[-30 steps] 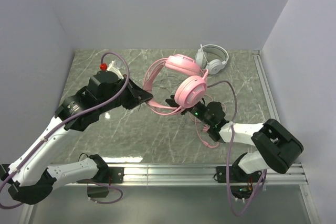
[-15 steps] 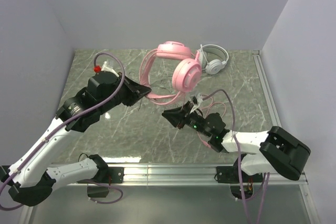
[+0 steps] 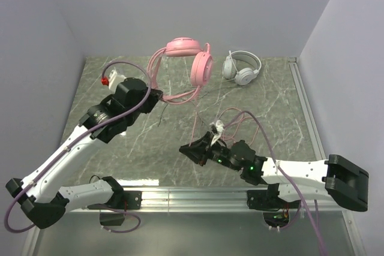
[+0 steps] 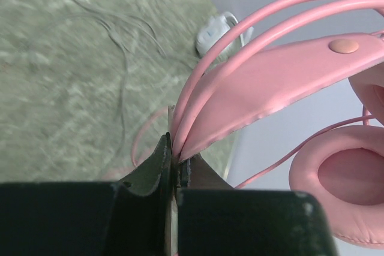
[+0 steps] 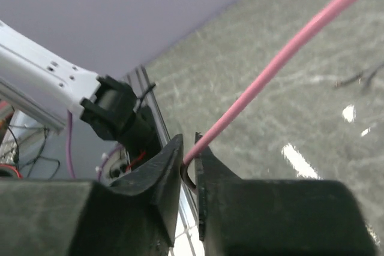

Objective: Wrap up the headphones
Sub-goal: Wrap the headphone cable with the right arm

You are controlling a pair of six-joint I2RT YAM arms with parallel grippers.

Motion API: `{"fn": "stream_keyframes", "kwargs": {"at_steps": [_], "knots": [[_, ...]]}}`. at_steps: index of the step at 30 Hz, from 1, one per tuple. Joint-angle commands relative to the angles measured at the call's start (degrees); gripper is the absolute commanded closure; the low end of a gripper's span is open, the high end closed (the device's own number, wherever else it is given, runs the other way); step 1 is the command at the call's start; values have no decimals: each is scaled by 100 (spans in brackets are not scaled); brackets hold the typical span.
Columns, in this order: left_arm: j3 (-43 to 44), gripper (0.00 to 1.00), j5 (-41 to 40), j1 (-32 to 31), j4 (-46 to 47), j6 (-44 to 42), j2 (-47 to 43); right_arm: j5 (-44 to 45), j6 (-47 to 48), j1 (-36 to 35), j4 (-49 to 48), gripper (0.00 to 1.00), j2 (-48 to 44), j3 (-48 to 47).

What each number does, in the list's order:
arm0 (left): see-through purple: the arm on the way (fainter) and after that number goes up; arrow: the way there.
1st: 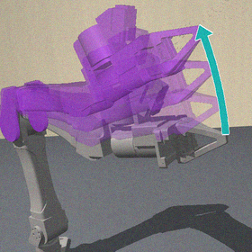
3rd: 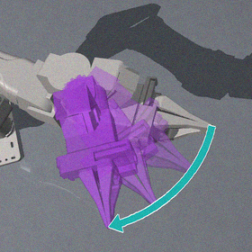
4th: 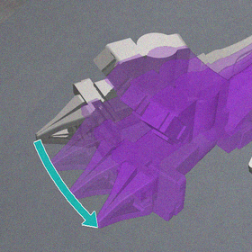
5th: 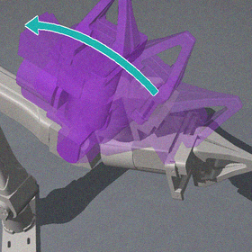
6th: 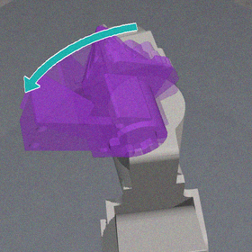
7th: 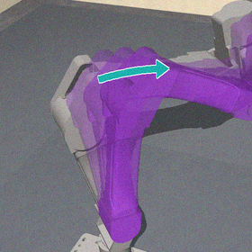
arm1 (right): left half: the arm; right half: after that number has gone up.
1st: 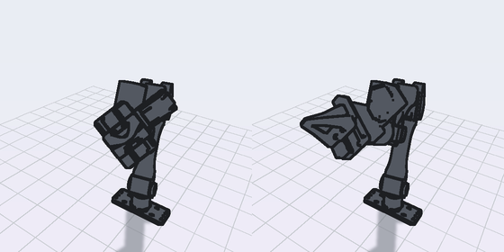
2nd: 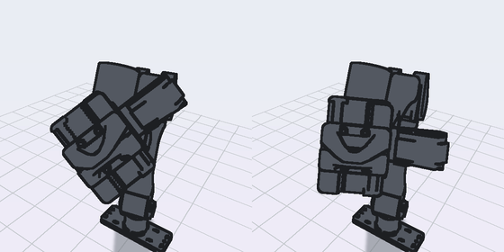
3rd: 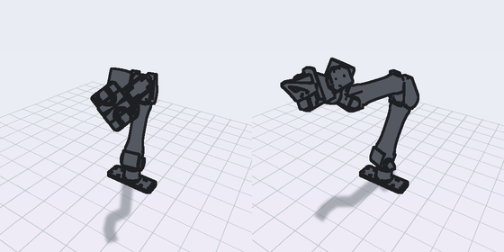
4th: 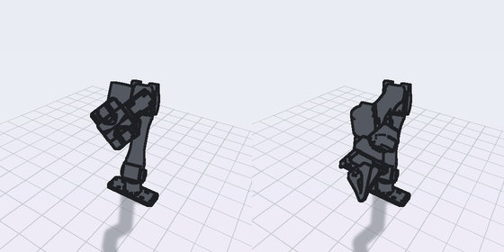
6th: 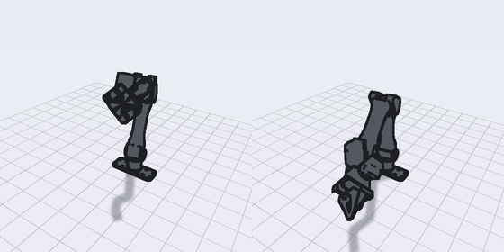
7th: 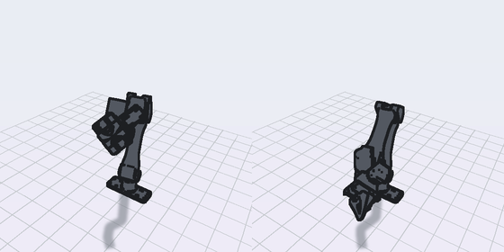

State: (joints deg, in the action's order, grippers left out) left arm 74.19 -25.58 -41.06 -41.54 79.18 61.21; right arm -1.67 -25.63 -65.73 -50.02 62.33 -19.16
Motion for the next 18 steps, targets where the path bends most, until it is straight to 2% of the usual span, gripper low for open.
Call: {"fn": "stream_keyframes", "kwargs": {"at_steps": [1, 7, 14, 18], "knots": [[271, 100, -965, 10, 490, 195, 110, 194, -83, -124, 1466, 81, 60, -797], [456, 100, -1720, -7, 155, -270, 488, 79, -162, -282, 2232, 81, -351, -1081], [-1, 100, -2178, -16, 533, -1543, 620, 88, 110, -282, 3874, 82, -783, -1906], [-150, 100, -2644, -139, 480, -1871, 831, 1, 181, -273, 4324, 82, -792, -2320]]}}
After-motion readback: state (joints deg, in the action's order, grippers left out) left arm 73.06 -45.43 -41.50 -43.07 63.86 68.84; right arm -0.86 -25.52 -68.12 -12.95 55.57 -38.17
